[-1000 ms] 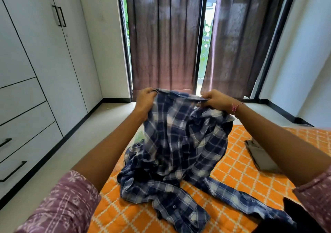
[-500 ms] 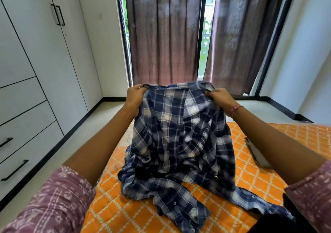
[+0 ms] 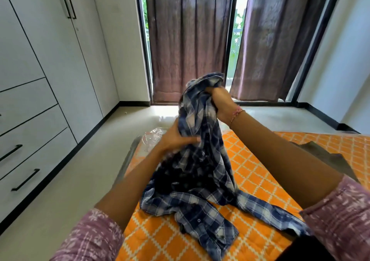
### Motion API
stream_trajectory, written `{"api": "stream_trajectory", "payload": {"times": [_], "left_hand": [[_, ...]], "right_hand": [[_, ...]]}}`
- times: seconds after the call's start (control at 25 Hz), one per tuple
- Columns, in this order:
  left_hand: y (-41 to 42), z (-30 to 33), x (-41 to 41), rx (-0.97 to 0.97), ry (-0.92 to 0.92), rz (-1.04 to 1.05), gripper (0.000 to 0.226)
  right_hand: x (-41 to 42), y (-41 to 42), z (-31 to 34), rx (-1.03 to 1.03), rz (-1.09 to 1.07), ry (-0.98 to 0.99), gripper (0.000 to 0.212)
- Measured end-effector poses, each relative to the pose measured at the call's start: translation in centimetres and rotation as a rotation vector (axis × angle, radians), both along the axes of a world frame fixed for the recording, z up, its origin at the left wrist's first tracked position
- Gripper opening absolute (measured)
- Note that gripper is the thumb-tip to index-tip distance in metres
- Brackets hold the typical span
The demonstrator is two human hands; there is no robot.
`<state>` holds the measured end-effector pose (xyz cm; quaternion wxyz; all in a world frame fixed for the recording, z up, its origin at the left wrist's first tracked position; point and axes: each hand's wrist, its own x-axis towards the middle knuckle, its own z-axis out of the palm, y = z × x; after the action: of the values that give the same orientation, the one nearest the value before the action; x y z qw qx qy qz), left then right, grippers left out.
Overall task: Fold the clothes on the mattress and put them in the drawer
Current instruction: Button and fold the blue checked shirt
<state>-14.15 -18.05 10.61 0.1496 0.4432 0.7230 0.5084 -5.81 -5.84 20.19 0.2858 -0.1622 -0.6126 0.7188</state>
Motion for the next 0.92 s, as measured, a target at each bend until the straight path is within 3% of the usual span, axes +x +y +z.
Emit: {"api": "stream_trajectory", "payload": {"times": [0.08, 0.12, 0.16, 0.24, 0.32, 0.36, 0.44, 0.52, 0.56, 0.64, 0.8, 0.84, 0.92], "left_hand": [[0.1, -5.4, 0.9, -0.364, 0.037, -0.011, 0.048], [0.3, -7.2, 1.7, -0.374, 0.008, 0.009, 0.041], [0.7, -8.0, 2.3, -0.287, -0.070, 0.050, 0.039], [1.9, -7.0, 2.6, -0.087, -0.326, 0.170, 0.031], [3.4, -4.5, 1.3, -0.034, -0.529, 0.264, 0.029], [4.1, -3.1, 0.7, -0.047, -0.636, 0.250, 0.029], [5.0, -0.2, -0.1, -0.090, -0.753, 0.215, 0.020], [5.7, 2.5, 0.1, -0.088, -0.824, 0.187, 0.012], [6.0, 3.2, 0.2, -0.098, -0.799, 0.160, 0.015], [5.9, 4.3, 0.1, -0.166, -0.576, 0.190, 0.012], [2.0, 4.5, -2.1, -0.212, 0.109, 0.516, 0.036], [0.7, 4.4, -1.8, -0.154, 0.225, 0.599, 0.042], [-0.9, 2.9, 0.0, 0.146, 0.406, 0.624, 0.040]], "right_hand": [[-0.1, 1.1, 0.8, -0.151, 0.002, 0.073, 0.023], [0.2, 2.1, 0.6, -0.157, -0.020, 0.083, 0.025], [0.3, 3.3, -0.1, -0.123, -0.087, 0.052, 0.027], [1.4, 5.7, -2.8, 0.107, -0.297, -0.211, 0.031], [2.8, 6.0, -6.9, 0.310, -0.336, -0.454, 0.047], [3.6, 4.8, -9.2, 0.372, -0.301, -0.477, 0.062], [4.5, 0.8, -13.1, 0.515, -0.169, -0.337, 0.086], [4.2, -3.0, -16.4, 0.639, -0.022, -0.300, 0.086], [3.7, -4.1, -16.9, 0.639, -0.004, -0.371, 0.073], [1.6, -4.0, -16.2, 0.544, -0.132, -0.526, 0.036], [-0.8, -2.2, -11.1, 0.653, -0.067, -0.609, 0.020], [-1.0, -1.9, -9.9, 0.685, 0.006, -0.637, 0.020], [-1.2, -1.4, -7.9, 0.698, 0.197, -0.771, 0.016]]}}
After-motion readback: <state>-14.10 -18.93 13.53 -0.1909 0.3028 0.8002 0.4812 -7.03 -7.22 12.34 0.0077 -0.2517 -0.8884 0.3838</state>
